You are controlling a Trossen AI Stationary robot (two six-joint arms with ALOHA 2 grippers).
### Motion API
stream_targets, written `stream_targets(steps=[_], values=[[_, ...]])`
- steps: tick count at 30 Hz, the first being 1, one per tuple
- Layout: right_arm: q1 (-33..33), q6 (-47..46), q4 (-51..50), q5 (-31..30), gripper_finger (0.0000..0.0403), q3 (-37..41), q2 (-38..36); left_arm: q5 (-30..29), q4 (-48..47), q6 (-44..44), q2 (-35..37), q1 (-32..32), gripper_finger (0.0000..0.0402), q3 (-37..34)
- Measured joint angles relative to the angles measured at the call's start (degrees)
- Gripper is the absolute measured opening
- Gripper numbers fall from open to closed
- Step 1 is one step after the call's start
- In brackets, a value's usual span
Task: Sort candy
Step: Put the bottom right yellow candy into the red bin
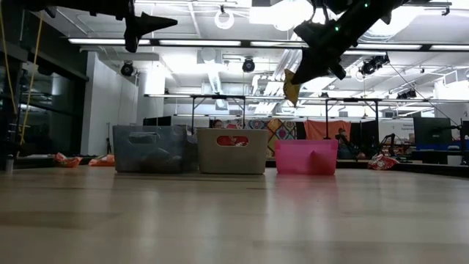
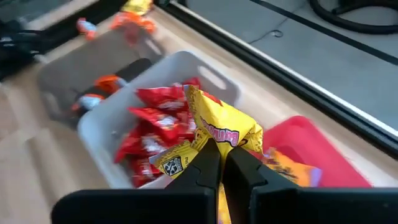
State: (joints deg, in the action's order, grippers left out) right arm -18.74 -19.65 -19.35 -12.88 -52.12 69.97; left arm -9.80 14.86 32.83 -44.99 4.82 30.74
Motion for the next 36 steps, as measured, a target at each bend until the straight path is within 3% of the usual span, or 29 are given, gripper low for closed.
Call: stream_targets(steps=[6, 14, 18, 25, 31, 36], values=[[-4.8, -4.9, -7.1, -1.1, 0.0038, 0.0, 1.2, 0.1, -0.3, 0.1, 0.0, 0.0, 0.0213, 0.0], [-8.5, -10.8, -8.0, 2.5, 0.0185, 0.0, 6.0, 0.2, -0.3, 0.0, 0.0, 0.0, 0.0213, 0.0], [-8.6, -10.1, -5.3, 6.4, 0.0228, 0.0, 6.3, 0.2, -0.3, 0.1, 0.0, 0.0, 0.0213, 0.0], [-7.1, -11.4, 13.3, 16.7, 0.0236, 0.0, -2.9, 0.2, -0.3, 0.6, 0.0, 0.0, 0.0213, 0.0], [0.0, -11.6, 17.2, 16.6, 0.0236, 0.0, -11.0, 1.5, -0.6, 2.9, 0.0, 0.0, 0.0213, 0.0], [8.3, -10.3, 17.2, 12.2, 0.0236, 0.0, -12.9, 5.1, -0.7, 3.1, 0.0, 0.0, 0.0213, 0.0]])
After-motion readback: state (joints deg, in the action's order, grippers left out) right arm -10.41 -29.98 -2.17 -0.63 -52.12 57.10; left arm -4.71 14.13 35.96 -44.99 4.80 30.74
